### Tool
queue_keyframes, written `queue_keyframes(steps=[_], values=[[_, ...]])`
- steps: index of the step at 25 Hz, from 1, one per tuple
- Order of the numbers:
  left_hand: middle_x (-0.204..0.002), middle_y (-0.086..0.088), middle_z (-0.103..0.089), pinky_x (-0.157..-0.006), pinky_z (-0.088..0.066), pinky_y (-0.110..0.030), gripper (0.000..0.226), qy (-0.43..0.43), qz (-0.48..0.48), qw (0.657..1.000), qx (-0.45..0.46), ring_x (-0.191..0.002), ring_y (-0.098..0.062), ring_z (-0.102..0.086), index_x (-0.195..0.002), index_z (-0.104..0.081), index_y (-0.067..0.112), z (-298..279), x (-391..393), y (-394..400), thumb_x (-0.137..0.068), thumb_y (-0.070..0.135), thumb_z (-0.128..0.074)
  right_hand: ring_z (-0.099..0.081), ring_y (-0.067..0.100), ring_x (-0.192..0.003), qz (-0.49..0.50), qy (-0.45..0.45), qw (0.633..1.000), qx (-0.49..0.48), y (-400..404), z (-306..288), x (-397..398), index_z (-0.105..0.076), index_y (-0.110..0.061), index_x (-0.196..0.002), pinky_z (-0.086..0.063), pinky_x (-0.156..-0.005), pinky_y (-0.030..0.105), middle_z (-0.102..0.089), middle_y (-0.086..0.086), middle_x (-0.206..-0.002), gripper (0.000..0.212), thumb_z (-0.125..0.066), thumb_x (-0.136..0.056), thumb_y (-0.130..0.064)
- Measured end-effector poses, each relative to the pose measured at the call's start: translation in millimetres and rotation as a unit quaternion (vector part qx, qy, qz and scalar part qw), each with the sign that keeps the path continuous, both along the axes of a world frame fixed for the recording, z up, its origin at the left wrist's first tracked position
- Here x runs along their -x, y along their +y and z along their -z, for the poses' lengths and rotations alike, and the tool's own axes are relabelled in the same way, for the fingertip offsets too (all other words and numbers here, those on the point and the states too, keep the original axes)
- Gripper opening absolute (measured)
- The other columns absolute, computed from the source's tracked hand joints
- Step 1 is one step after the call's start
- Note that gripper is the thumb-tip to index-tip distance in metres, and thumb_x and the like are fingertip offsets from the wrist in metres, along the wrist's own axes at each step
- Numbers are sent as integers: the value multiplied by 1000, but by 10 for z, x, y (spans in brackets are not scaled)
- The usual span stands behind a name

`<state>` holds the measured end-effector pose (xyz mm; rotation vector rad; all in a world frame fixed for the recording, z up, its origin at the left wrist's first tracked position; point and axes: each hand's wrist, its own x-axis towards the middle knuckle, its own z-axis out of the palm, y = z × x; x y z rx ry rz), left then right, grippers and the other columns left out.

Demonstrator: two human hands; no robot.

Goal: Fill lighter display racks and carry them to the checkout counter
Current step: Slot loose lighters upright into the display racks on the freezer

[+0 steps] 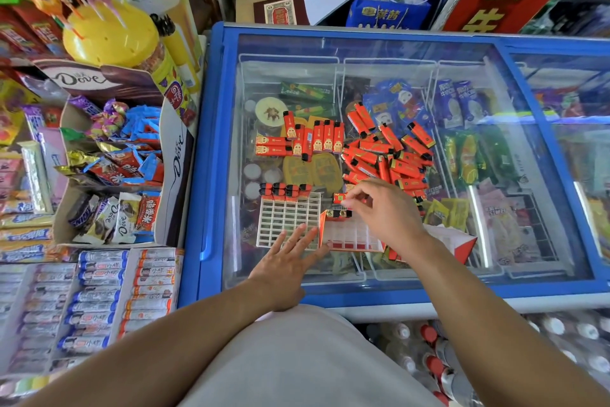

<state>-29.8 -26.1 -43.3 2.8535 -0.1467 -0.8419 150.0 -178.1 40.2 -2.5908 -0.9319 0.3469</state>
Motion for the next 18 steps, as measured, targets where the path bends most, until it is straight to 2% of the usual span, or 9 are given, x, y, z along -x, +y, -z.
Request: queue_keyframes(steps=[2, 3, 5, 7, 8, 11, 14, 18], values=[[-160, -4, 38, -124, 13, -52, 104, 1, 1, 1000, 0, -145, -26, 38, -149, 36, 39, -2, -4, -2, -98, 38, -55, -61, 0, -85, -5, -5, 999, 34, 72, 29, -129, -72, -33, -103, -46, -62, 19, -66, -18, -102, 11, -65, -95, -36], [-160, -4, 38, -124, 13, -52, 104, 1, 2, 1000, 0, -145, -26, 38, -149, 36, 39, -4, -4, -3, -98, 37, -55, -63, 2, -92, -15, -2, 997, 73, 131, 61, -186, -72, -32, -109, -49, -66, 22, -68, -16, -106, 15, -65, -95, -33], [-160, -4, 38, -123, 13, -52, 104, 3, 5, 1000, -2, -144, -27, 38, -149, 36, 39, -7, -6, -4, -98, 38, -54, -64, 11, -109, -41, 22, 987, 157, 273, 140, -278, -70, -28, -120, -52, -81, 30, -70, -9, -118, 27, -67, -94, -34], [-160, -4, 39, -123, 14, -52, 104, 9, 6, 1000, 0, -145, -27, 38, -149, 35, 39, 0, -9, 3, -97, 38, -55, -61, 17, -117, -51, 37, 975, 213, 403, 232, -350, -68, -24, -124, -51, -85, 34, -68, -5, -125, 34, -71, -91, -35], [-160, -4, 39, -123, 15, -51, 104, 9, 6, 1000, 2, -144, -27, 38, -150, 35, 39, 4, -10, 5, -97, 38, -55, -62, 17, -115, -57, 34, 970, 235, 457, 280, -383, -70, -22, -121, -52, -82, 34, -69, -5, -122, 34, -74, -89, -33], [-160, -4, 39, -123, 15, -52, 104, 9, 4, 1000, 5, -144, -26, 40, -151, 32, 39, -3, -3, 9, -95, 30, -54, -66, 14, -89, -72, 26, 956, 281, 568, 430, -458, -74, -17, -99, -48, -65, 28, -75, -4, -100, 17, -79, -85, -25], [-160, -4, 38, -123, 15, -52, 105, 8, 1, 1000, 6, -144, -26, 39, -152, 31, 39, -12, -3, 5, -93, 24, -54, -67, 17, -85, -76, 20, 957, 280, 610, 473, -468, -73, -16, -94, -53, -69, 31, -74, -3, -95, 18, -81, -83, -27], [-160, -4, 39, -123, 15, -52, 104, 6, 2, 1000, 4, -145, -27, 38, -151, 32, 39, 1, -5, 3, -95, 28, -54, -63, 15, -96, -55, 9, 983, 172, 582, 304, -388, -65, -22, -109, -52, -81, 33, -66, -8, -107, 30, -72, -89, -42]])
